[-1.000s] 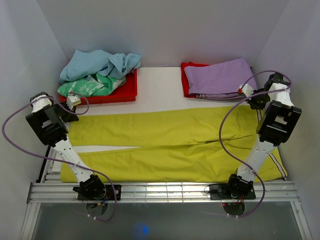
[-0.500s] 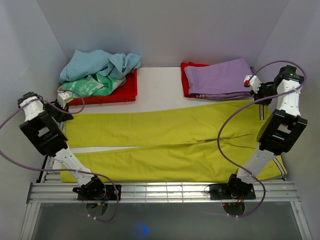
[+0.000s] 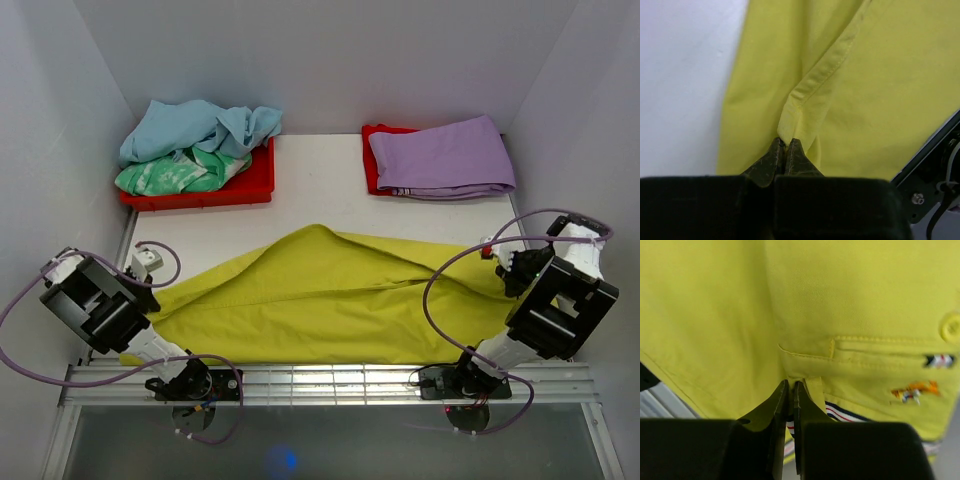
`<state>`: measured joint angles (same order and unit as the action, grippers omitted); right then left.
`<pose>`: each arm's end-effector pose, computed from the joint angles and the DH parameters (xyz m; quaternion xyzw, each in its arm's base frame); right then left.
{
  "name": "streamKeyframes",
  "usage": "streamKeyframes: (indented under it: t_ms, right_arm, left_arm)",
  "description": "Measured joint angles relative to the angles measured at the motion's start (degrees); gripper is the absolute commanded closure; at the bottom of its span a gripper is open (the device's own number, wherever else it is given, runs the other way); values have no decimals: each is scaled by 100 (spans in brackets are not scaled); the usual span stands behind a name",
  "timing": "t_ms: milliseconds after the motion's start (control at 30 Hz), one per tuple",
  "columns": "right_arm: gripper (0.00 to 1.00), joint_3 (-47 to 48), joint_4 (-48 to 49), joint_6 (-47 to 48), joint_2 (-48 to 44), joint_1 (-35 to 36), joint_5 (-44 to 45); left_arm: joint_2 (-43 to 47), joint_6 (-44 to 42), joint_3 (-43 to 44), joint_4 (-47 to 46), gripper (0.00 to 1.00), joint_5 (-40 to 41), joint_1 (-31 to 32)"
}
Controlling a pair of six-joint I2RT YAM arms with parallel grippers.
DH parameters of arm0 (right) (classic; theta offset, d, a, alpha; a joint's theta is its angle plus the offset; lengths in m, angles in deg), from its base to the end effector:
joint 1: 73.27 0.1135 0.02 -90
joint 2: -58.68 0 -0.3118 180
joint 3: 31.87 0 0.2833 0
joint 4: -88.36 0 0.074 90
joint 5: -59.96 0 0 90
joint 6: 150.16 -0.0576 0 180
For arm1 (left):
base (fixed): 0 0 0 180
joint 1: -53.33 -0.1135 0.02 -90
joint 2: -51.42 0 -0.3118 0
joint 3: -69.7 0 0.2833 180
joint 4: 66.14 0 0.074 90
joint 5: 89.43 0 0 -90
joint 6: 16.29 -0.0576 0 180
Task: Fold and stack the trousers
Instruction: Fold the trousers
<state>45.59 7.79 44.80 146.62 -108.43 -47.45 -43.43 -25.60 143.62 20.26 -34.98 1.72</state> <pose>0.2429 -0.1500 0.2446 -0.5644 0.8115 0.0601 0.1392 0.1970 0.1947 0.2076 0.3386 0.8796 -0.2146 0.2561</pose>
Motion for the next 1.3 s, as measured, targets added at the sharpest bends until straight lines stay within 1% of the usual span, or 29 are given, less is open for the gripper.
streamKeyframes:
  t_ms: [100,167,267,367,467,567,700,833,1033,1167,1300]
  right_arm:
    - [92,-772,238,17,-9,85,275]
    - [92,-1062,463,-46,46,160,433]
    - [92,-1130,791,-297,271,249,597]
    - [92,-1082,999,-671,640,380,702]
    - [92,-922,1012,-1108,798,555,817]
    - [92,-767,997,-1515,962,748,970]
    - [92,-503,1001,-1971,1196,973,1060]
    - [92,-234,1001,-2323,1405,1106,999]
    - [92,-192,1027,-2581,1432,1244,767]
    - [92,-101,1019,-2706,1486,1314,461]
    - [92,341,999,-2778,1659,1364,162]
  left_arm:
    - [-7,162,-693,-234,100,310,44]
    - [-9,306,-1093,-562,100,483,85]
    - [96,723,-1248,-763,100,487,149]
    - [-15,1364,-1185,-866,100,551,271]
    - [-393,2190,-835,-763,100,658,448]
    - [-743,2951,-468,-619,100,872,798]
    - [-1329,3748,216,-378,100,1139,1333]
    - [-1904,4358,1062,-238,100,1202,1700]
    - [-2594,4935,2398,-297,100,1121,2017]
    - [-2754,5042,2865,-619,100,1010,2090]
    - [-2758,5003,3115,-1322,100,901,2087]
